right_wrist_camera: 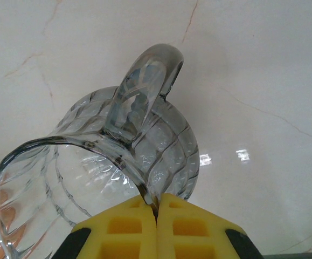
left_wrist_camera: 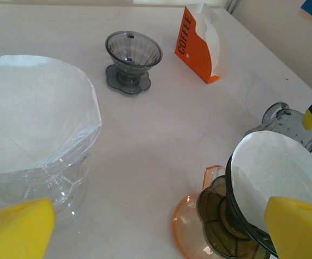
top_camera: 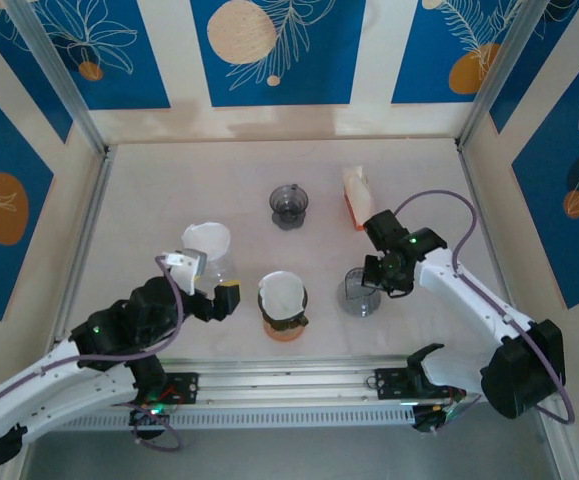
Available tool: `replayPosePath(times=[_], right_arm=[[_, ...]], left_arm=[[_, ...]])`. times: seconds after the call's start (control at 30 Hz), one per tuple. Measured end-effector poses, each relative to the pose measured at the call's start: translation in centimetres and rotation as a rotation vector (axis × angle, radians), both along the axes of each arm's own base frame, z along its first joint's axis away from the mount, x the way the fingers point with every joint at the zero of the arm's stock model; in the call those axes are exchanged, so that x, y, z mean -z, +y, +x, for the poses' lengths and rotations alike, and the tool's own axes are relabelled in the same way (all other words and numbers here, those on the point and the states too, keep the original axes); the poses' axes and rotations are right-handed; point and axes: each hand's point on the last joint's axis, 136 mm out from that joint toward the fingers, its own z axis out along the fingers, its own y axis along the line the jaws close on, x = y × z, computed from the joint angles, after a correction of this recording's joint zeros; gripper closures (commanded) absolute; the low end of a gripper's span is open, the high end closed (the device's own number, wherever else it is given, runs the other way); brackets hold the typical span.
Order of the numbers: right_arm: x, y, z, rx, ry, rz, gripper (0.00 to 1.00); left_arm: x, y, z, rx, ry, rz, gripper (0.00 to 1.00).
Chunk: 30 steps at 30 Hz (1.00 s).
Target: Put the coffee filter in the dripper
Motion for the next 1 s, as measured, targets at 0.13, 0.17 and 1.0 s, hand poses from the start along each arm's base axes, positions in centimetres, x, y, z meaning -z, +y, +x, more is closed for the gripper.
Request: replayPosePath(times=[0.13, 0.17, 1.0], right_arm=[[1.2, 0.1, -0.3, 0.003, 0.021, -0.015, 0.95], [1.3, 0.1, -0.3, 0.007, 0.02, -0.014, 0.94], [-4.8, 1.2, -0.2, -0.005, -0.172, 0.098, 0.48]], left_arm=[[0.4, -0.1, 0.0, -0.001, 0.008, 0.008, 0.0], [0.5, 0.0, 0.0, -0.001, 0.009, 0.011, 0.0], [0.8, -0.4, -0.3, 0.023, 0.022, 0.008, 0.01]])
